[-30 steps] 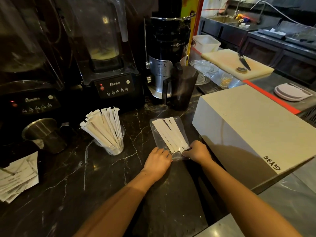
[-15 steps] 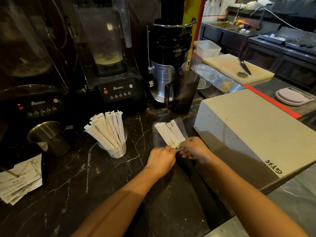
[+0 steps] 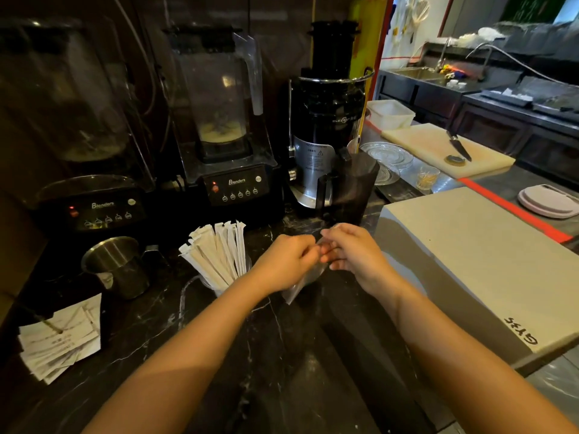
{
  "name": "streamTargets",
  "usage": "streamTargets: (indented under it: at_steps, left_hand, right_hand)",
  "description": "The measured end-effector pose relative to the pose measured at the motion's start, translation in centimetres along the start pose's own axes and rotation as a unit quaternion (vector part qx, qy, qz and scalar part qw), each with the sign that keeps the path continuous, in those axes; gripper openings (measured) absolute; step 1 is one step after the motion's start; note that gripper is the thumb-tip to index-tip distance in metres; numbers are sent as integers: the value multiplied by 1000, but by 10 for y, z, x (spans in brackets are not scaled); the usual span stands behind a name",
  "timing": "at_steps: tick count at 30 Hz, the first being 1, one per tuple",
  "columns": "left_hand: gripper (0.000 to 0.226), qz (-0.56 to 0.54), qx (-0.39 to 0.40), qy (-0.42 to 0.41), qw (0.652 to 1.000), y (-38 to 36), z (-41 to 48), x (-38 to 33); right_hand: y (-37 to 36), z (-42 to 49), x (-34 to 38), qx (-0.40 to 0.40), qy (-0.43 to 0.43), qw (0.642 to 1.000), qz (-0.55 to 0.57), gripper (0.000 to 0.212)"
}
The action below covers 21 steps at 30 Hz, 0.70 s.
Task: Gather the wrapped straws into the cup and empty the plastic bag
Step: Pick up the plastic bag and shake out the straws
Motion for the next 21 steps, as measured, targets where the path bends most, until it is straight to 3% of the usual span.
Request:
streamTargets:
  at_steps: [4,9,13,19,21]
  left_hand:
    - [37,-98,-28,21,995,22,1,-2]
    - [30,-242,-59,65,966,32,-10,5]
    - [30,-350,-28,124,928,21,-22,15]
    - [37,-410,39,165,896,2,-33,28]
    - [38,-423,40,170,889,-1,-34,30]
  right_hand:
    - [-20,-4,17,20,34,999,9,20]
    - [-38,-10,28,87,56,994,37,18]
    - [-46,-12,25,122,48,991,14,19]
    - [-58,-18,16,167,41,985,-30,36]
    - [-59,-19,14,168,37,984,-33,30]
Point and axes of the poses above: each hand's wrist, its own z-axis towards the middle knuckle, its own y-axis out of the back of the hand, x = y × z, the point moved 8 cm from there along z, towards the middle knuckle, and after that the axes turned 10 degrees about -z, right-handed, at the moved point
